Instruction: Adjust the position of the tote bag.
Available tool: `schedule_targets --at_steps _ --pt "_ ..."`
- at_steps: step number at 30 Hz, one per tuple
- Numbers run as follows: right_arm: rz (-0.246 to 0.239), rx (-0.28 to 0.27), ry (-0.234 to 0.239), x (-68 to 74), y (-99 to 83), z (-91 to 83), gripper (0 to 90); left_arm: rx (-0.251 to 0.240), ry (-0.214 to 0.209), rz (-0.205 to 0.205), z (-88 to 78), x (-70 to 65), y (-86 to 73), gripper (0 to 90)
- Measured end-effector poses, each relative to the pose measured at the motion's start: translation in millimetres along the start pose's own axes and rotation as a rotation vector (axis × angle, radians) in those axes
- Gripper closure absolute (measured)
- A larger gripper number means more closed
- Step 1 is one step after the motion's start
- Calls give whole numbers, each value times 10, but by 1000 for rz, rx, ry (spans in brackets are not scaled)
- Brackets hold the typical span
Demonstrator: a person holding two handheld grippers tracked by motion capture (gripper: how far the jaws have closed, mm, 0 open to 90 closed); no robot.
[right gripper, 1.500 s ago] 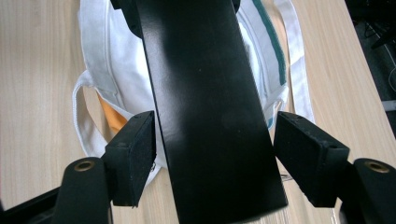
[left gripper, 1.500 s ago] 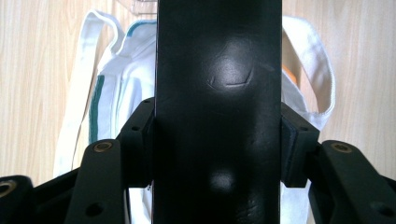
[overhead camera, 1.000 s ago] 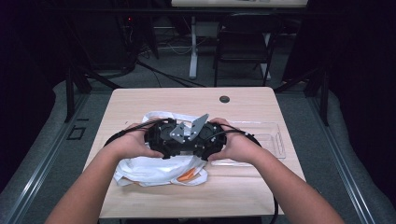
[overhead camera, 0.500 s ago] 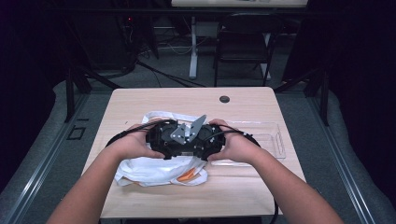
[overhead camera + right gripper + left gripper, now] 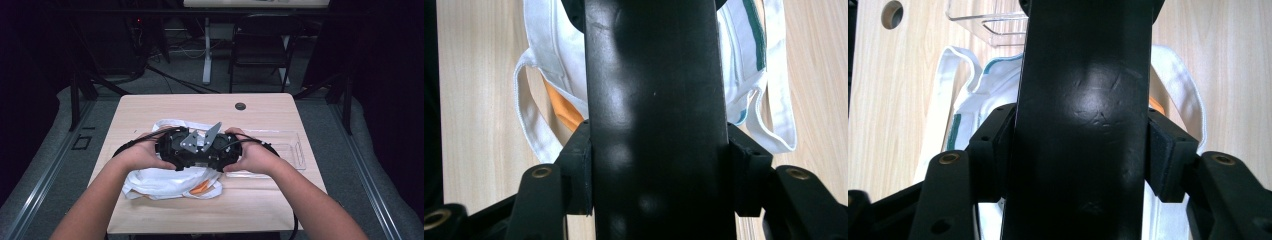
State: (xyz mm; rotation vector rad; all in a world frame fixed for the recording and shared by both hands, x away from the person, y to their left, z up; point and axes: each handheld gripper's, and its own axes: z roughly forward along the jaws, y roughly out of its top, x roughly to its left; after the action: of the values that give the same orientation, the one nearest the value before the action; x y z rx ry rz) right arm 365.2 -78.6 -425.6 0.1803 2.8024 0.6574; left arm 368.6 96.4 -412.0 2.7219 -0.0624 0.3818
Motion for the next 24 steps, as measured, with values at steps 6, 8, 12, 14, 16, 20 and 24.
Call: schedule_targets --at_steps 6,8,12,14,16,20,24 --pt "15 16 3 -32 -25 -15 425 -28 24 -26 -81 31 -38 351" --pt "28 8 0 -44 -39 -26 426 -36 32 -38 -118 39 -60 348" --pt "37 -12 -3 -62 -51 -67 426 -43 43 -58 -180 49 -101 342" --pt "32 -9 -6 -63 -51 -80 426 -45 41 -70 -204 50 -124 341" --pt "24 -3 -7 -68 -50 -92 427 -45 46 -77 -229 54 -146 341" --pt "24 -8 -13 -71 -54 -113 427 -52 53 -95 -285 60 -186 339" --pt "17 -3 -20 -77 -55 -135 427 -66 68 -113 -329 55 -220 339"
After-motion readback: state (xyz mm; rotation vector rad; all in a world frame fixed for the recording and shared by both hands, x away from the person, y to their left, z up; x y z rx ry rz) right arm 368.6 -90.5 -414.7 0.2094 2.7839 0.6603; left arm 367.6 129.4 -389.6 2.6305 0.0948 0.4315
